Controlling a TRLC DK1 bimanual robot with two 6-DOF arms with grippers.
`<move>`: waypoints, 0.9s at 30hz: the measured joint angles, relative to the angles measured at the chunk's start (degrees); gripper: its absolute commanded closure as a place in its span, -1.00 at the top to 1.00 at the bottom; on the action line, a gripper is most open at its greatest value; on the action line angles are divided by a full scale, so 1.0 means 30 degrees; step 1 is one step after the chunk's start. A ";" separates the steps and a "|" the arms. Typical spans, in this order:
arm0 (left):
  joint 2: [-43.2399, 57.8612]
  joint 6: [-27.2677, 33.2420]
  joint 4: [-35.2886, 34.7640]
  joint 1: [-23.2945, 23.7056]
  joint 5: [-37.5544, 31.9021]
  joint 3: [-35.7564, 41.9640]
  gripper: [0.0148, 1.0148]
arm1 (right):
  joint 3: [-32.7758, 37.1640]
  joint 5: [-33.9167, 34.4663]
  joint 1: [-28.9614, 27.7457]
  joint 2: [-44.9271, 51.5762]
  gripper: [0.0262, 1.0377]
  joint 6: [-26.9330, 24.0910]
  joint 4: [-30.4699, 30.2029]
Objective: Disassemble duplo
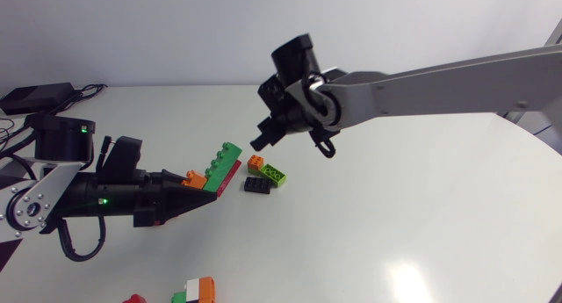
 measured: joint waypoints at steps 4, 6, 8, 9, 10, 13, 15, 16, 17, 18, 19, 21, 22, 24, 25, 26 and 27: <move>-0.0175 -0.0007 0.0000 0.0138 0.0000 -0.0007 -0.56 | 0.0838 -0.0240 -0.0517 0.2353 -0.40 -0.0095 -0.1166; -0.0211 -0.0007 0.0007 0.0146 0.0000 -0.0007 -0.56 | 0.1166 -0.0437 -0.0823 0.2900 -0.40 -0.0095 -0.1588; -0.0211 -0.0007 0.0000 0.0153 0.0000 -0.0007 -0.56 | 0.1545 -0.0539 -0.1027 0.3155 -0.37 -0.0095 -0.1945; -0.0219 -0.0007 0.0000 0.0153 0.0000 -0.0007 -0.56 | 0.1778 -0.0590 -0.1115 0.3235 -0.27 -0.0095 -0.2186; -0.0226 -0.0007 0.0000 0.0153 0.0000 -0.0007 -0.56 | 0.1960 -0.0597 -0.1151 0.3279 -0.19 -0.0102 -0.2302; -0.0248 0.0000 0.0000 0.0153 0.0000 -0.0007 -0.56 | 0.2608 -0.0685 -0.1217 0.3461 0.30 -0.0095 -0.2594; -0.0299 0.0000 0.0000 0.0153 0.0000 -0.0007 -0.56 | 0.2871 -0.0721 -0.1209 0.3628 0.66 -0.0102 -0.2696; -0.0335 -0.0007 0.0000 0.0153 0.0000 -0.0007 -0.56 | 0.2929 -0.0729 -0.1217 0.3723 0.72 -0.0102 -0.2703; -0.0350 -0.0007 0.0007 0.0153 0.0007 -0.0007 -0.56 | 0.2958 -0.0736 -0.1224 0.3781 0.77 -0.0095 -0.2747; -0.0372 -0.0007 0.0000 0.0153 0.0000 -0.0007 -0.56 | 0.2958 -0.0816 -0.1224 0.3810 0.82 -0.0095 -0.2769; -0.0379 -0.0007 0.0000 0.0153 0.0007 -0.0007 -0.56 | 0.2958 -0.0969 -0.1231 0.3810 0.87 -0.0095 -0.2812; -0.0444 -0.0007 -0.0007 0.0204 0.0007 -0.0007 -0.56 | 0.2958 -0.1122 -0.1239 0.3796 0.91 -0.0102 -0.2798; -0.0474 -0.0007 0.0000 0.0306 0.0080 -0.0007 -0.56 | 0.2936 -0.1319 -0.1268 0.3716 0.91 -0.0124 -0.2754; -0.0517 -0.0022 -0.0007 0.0765 0.0481 -0.0007 -0.56 | 0.2652 -0.2550 -0.1450 0.3424 0.91 -0.0153 -0.2645; -0.0517 -0.0044 -0.0007 0.1144 0.0903 -0.0007 -0.56 | 0.2324 -0.3854 -0.1654 0.3082 0.91 -0.0160 -0.2448; -0.0517 -0.0087 -0.0007 0.1450 0.1239 -0.0007 -0.56 | 0.1872 -0.5362 -0.1887 0.2645 0.91 -0.0153 -0.1996; -0.0517 -0.0117 -0.0007 0.1727 0.1545 -0.0007 -0.56 | 0.1246 -0.7242 -0.2222 0.2004 0.91 -0.0138 -0.1370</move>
